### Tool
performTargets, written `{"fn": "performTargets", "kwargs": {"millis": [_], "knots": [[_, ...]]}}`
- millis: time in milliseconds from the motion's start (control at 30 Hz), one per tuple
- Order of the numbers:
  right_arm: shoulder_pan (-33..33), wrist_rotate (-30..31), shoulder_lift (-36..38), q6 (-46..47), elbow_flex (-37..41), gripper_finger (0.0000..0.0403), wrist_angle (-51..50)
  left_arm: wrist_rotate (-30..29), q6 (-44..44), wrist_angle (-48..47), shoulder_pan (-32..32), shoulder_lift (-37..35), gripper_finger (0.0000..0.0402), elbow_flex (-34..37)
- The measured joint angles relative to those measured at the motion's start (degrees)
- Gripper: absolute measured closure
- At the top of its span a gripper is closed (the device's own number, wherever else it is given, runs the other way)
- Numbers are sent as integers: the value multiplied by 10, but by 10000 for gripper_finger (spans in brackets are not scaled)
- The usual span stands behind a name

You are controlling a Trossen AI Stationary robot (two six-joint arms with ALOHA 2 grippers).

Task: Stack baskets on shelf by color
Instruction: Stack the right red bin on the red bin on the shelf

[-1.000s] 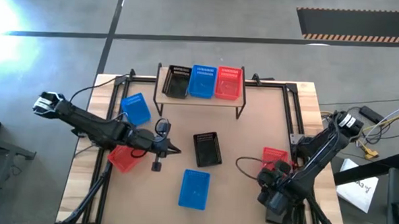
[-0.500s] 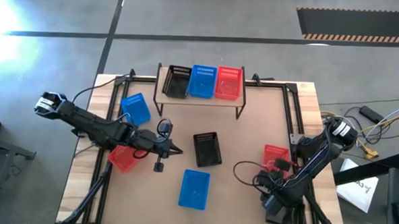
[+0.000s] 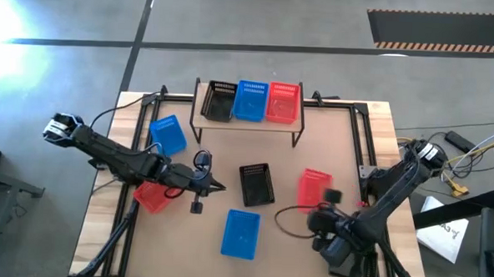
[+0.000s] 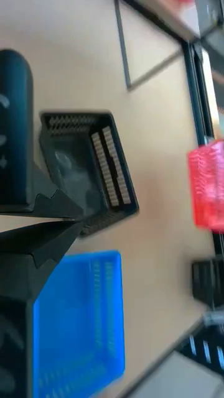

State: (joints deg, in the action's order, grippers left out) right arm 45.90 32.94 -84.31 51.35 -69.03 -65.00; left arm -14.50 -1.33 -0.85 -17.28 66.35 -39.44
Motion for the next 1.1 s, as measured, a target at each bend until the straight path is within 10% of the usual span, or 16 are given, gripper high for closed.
{"fn": "performTargets", "kwargs": {"millis": [200,467,733,1100], "knots": [[-98,89,11,-336,-102,392,96,-58,-15,27,0,-1,398,34],[-384,11,0,-636,-239,392,138,-58,-28,40,0,0,398,42],[-640,-237,-47,-677,-342,392,65,-59,-26,68,0,-1,398,48],[-679,-255,-119,-684,-403,392,-54,-59,-27,109,0,0,398,72]]}}
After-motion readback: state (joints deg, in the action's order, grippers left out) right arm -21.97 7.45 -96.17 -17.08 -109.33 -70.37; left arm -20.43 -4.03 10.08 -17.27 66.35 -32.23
